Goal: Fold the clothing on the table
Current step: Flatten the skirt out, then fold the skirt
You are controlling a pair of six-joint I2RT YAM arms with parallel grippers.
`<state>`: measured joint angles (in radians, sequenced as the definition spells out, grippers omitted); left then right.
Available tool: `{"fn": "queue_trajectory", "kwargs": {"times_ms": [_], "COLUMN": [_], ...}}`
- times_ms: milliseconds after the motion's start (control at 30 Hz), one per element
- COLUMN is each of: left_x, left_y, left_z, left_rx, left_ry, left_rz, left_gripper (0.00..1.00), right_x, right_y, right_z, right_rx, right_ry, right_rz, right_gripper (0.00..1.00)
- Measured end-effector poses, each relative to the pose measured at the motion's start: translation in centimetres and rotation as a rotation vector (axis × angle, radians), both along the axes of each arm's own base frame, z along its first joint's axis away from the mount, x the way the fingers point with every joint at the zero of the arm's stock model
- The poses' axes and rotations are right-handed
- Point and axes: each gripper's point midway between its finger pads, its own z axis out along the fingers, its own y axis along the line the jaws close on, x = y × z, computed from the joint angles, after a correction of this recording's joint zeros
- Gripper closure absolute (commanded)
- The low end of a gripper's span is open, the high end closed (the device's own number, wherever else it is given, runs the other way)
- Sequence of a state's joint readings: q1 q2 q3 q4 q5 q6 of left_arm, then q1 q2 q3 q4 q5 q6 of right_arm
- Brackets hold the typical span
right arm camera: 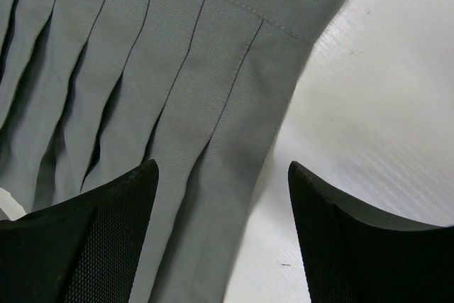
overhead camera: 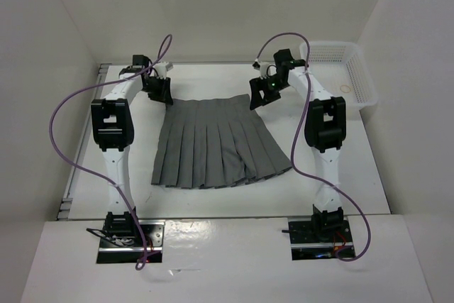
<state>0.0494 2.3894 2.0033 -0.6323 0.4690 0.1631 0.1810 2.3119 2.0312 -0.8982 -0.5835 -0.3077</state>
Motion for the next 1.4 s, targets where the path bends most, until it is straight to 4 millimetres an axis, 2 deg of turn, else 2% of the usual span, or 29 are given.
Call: {"fn": "queue_trajectory", "kwargs": {"times_ms": [200, 300, 467, 733, 900, 1133, 1400], "left_x": [-0.1, -0.1, -0.1, -0.1, -0.1, -0.2, -0.2], "left_y": [-0.1, -0.1, -0.6, -2.0, -2.4, -2.4, -2.4], "left_z": [0.0, 0.0, 0.0, -0.1, -0.1, -0.2, -0.4], "left_rx": [0.0, -0.001, 0.004, 0.018, 0.024, 0.024, 0.024], "left_ry": [-0.005, -0.005, -0.005, -0.01, -0.012, -0.011, -0.014], "left_rz": [-0.018, -0.02, -0.026, -0.051, -0.057, -0.056, -0.057], "left_gripper": [0.9, 0.94, 0.95, 0.95, 0.95, 0.95, 0.95], "right_x": [-0.1, 0.6, 2.7, 4.3, 5.2, 4.8, 5.3], "right_y": [0.3, 0.6, 1.2, 1.5, 1.5, 1.0, 0.9], "right_z": [0.0, -0.1, -0.3, -1.9, -2.5, -4.0, -4.2], "right_rx": [-0.001, 0.005, 0.024, 0.024, 0.012, -0.018, -0.028], "right_ry": [0.002, -0.008, -0.037, -0.033, -0.041, -0.002, -0.01], "right_rz": [0.007, 0.009, 0.011, 0.005, -0.001, -0.013, -0.019], "right_gripper": [0.23, 0.23, 0.23, 0.23, 0.31, 0.36, 0.39]}}
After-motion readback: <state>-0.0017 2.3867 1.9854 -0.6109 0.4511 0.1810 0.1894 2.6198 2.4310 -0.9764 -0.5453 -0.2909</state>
